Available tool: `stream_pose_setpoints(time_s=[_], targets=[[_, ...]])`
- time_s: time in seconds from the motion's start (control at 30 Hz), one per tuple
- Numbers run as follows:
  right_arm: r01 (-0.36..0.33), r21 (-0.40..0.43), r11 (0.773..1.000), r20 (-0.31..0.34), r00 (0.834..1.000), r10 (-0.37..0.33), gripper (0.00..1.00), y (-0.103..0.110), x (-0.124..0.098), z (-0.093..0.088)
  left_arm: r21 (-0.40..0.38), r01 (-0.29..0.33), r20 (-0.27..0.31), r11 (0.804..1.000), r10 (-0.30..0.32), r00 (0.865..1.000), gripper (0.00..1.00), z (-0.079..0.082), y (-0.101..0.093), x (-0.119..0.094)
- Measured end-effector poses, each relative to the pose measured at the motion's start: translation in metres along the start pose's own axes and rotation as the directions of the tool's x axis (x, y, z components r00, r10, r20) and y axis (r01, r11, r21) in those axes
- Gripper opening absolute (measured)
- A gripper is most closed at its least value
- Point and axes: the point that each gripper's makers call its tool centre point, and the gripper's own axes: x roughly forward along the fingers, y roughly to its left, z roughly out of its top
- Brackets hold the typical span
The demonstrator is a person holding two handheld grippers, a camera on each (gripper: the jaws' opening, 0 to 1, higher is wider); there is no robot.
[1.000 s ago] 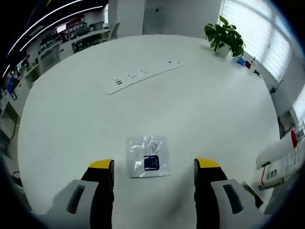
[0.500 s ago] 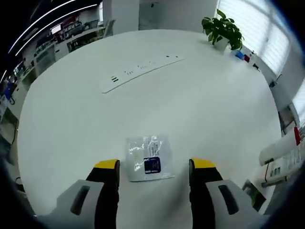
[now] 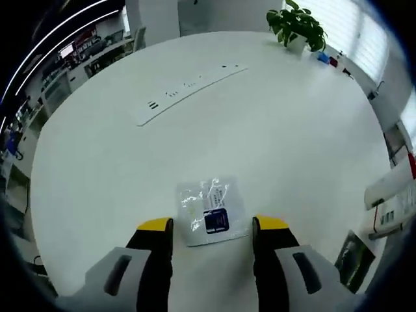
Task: Arrange the skincare products in the storage area until every visible bottle or jar stands upright without overlapping.
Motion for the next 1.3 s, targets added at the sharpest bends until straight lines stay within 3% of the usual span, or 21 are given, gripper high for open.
stream_pose_setpoints(time_s=[0.13,0.47,0.63,0.93,1.17,1.3], targets=[[0.0,0.0,1.0,0.0,1.0,0.0,0.77,-0.001,0.0,0.0,0.029,0.005,0.014,1.0,-0.006,1.0,0.38,0.003,-0.003,-0.005],[0.0,0.0,1.0,0.005,1.0,0.0,0.77,-0.003,-0.001,0.0,0.086,-0.014,0.005,0.996,0.014,1.0,0.38,0.001,-0.01,-0.018],[-0.002,-0.003,1.0,0.006,1.0,0.002,0.77,-0.003,-0.001,0.0,0.079,-0.003,0.01,0.997,0.003,1.0,0.38,0.005,-0.003,-0.012],[-0.011,-0.011,1.0,0.008,1.0,0.011,0.78,0.0,-0.001,0.001,0.085,-0.002,0.028,0.996,-0.001,1.0,0.38,0.007,-0.001,-0.028],[-0.02,-0.022,1.0,0.008,1.0,0.02,0.78,0.002,-0.001,0.001,0.096,0.002,0.038,0.995,-0.006,0.999,0.38,0.005,0.005,-0.024],[-0.026,-0.027,0.999,0.009,1.0,0.026,0.78,0.002,-0.001,0.001,0.093,0.001,0.046,0.996,-0.006,0.999,0.37,0.001,0.0,-0.038]])
